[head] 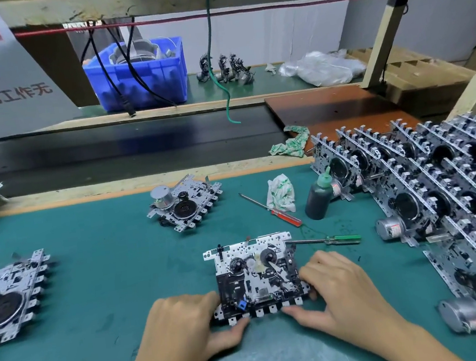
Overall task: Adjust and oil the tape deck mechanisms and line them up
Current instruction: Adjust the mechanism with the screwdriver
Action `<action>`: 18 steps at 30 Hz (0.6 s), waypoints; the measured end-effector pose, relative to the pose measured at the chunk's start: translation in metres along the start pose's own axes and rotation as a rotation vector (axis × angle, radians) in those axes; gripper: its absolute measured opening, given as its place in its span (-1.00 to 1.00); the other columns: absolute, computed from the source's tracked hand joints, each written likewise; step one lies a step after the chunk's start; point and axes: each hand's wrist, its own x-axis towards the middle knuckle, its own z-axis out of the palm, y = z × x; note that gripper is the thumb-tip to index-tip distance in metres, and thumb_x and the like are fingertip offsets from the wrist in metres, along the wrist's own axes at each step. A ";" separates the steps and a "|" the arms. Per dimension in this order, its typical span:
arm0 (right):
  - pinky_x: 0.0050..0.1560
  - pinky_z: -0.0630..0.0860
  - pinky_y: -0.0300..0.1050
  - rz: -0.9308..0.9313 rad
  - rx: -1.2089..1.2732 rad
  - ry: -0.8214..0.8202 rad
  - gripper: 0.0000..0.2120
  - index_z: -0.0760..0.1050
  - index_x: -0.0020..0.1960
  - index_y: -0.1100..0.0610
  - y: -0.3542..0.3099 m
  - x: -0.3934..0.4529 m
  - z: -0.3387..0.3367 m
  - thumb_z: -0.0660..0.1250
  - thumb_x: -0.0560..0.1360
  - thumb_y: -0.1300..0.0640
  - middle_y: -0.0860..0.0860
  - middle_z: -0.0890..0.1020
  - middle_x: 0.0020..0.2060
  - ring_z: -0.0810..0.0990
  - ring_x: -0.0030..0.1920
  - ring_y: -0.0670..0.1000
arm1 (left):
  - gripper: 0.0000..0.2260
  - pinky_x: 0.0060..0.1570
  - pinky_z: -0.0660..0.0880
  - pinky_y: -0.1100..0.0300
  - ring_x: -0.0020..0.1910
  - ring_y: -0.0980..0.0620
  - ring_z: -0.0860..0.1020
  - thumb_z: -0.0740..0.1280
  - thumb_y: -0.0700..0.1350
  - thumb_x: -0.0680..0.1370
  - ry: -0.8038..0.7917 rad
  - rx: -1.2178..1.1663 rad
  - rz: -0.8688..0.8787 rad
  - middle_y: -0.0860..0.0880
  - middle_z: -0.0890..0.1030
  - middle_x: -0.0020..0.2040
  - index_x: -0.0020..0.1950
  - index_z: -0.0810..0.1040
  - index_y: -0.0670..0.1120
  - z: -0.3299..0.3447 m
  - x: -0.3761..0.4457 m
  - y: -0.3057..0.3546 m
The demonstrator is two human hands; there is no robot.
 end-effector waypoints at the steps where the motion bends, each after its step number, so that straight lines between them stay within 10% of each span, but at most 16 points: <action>1: -0.28 0.28 -0.21 -0.001 0.029 -0.006 -0.54 0.35 -0.41 0.07 0.001 0.000 0.000 0.27 0.32 -0.32 -0.10 0.40 -0.44 0.38 -0.38 -0.06 | -0.55 -0.65 0.16 0.38 -0.71 0.02 0.32 0.24 0.26 0.32 0.012 0.008 -0.008 0.03 0.30 -0.67 -0.55 0.33 -0.08 0.000 0.000 0.000; 18: -0.30 0.28 -0.22 -0.006 0.084 0.001 -0.49 0.36 -0.45 0.08 0.000 -0.001 0.000 0.33 0.22 -0.37 -0.09 0.39 -0.44 0.36 -0.39 -0.07 | -0.45 -0.60 0.15 0.33 -0.72 0.00 0.32 0.23 0.39 0.24 0.063 -0.041 -0.204 0.01 0.28 -0.69 -0.58 0.34 -0.09 0.009 0.003 0.012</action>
